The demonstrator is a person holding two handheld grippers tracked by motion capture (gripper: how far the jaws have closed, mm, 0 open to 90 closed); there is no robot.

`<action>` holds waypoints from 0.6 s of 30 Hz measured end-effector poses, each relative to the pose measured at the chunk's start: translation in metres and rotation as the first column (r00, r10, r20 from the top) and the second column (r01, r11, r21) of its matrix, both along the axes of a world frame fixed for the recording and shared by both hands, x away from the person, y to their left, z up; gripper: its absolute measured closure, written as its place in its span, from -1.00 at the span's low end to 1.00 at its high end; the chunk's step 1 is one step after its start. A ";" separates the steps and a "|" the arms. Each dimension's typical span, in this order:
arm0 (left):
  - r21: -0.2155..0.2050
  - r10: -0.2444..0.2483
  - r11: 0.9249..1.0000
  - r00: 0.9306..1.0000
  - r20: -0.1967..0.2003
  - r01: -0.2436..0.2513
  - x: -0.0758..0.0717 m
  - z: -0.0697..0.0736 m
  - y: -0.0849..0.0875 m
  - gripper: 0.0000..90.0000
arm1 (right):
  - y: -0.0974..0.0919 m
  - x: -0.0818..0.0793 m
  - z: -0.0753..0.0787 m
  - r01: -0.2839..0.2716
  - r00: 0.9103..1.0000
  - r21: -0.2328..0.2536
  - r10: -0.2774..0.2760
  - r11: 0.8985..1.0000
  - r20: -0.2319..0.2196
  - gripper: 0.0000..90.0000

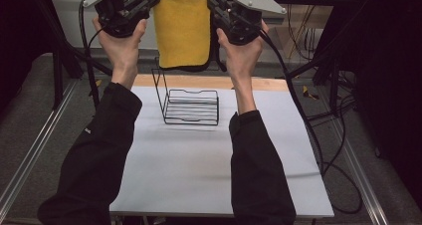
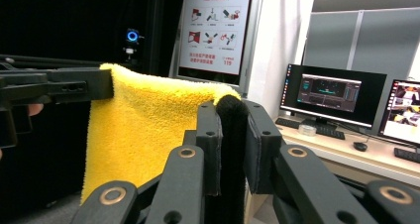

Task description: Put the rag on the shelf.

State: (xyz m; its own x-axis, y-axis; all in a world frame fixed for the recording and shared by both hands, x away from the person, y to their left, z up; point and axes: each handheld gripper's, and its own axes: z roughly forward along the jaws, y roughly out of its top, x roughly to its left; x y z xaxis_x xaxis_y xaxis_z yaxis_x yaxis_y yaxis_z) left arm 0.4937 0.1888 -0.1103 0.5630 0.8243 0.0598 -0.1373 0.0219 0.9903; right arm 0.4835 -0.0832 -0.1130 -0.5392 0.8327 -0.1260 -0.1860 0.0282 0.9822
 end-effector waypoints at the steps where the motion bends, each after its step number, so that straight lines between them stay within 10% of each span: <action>1: 0.006 0.002 1.000 1.000 0.003 -0.002 0.002 0.000 -0.001 0.85 | 0.000 0.003 0.000 0.001 1.000 -0.002 -0.001 1.000 -0.001 0.76; 18: 0.032 0.015 0.999 0.999 -0.033 -0.014 0.032 -0.017 0.008 0.85 | 0.009 0.032 -0.014 0.014 1.000 -0.037 -0.014 0.999 -0.023 0.76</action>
State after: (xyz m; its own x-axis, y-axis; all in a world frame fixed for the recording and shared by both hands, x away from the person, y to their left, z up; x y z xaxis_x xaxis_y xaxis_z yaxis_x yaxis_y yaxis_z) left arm 0.5257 0.1970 -0.1275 0.5534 0.8301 0.0677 -0.1045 -0.0114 0.9945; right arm 0.5156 -0.0744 -0.1268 -0.5307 0.8352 -0.1446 -0.1628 0.0669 0.9844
